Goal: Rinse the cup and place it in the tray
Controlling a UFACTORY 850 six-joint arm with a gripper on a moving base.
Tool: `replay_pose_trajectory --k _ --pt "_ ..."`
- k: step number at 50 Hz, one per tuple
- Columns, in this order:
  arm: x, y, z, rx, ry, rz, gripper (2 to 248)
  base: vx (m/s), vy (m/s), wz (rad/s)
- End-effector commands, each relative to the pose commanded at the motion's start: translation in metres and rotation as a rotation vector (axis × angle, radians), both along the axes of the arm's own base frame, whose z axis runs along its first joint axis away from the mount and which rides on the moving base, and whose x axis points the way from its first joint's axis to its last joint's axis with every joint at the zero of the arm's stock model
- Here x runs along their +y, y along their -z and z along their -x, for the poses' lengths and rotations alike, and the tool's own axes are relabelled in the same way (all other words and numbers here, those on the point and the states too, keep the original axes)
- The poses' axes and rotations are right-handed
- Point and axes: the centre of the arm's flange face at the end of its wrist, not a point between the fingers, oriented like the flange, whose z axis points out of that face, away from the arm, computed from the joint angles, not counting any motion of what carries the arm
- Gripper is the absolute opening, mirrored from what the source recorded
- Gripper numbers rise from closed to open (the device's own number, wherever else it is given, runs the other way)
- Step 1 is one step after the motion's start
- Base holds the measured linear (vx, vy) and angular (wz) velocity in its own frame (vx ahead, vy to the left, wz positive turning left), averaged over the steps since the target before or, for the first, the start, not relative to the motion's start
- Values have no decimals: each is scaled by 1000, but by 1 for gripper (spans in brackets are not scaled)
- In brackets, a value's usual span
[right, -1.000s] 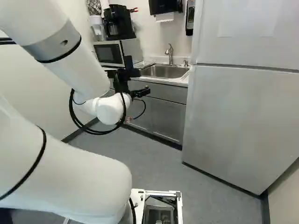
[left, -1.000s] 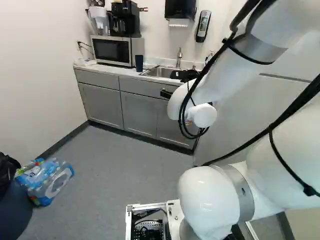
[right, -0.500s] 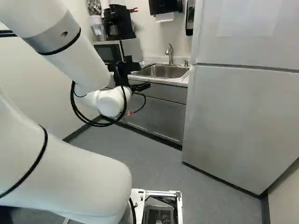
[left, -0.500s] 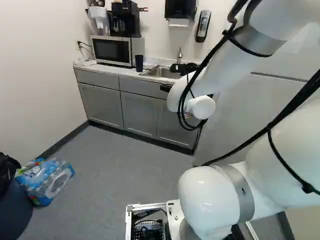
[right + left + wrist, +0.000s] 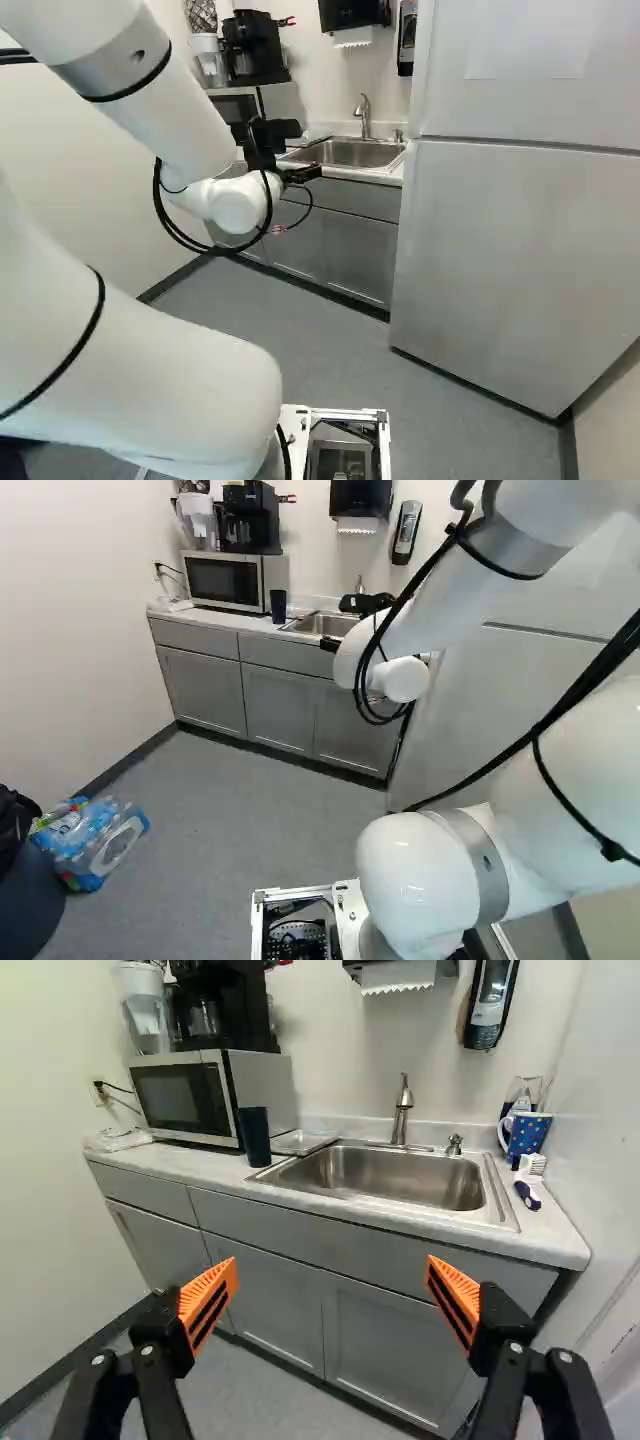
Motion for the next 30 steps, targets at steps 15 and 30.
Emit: replay_pose_trajectory --k 15,30 --pt "0 -16 -12 -26 0 0 247 0 0 0" --pt "0 -32 -24 -56 0 0 247 0 0 0"
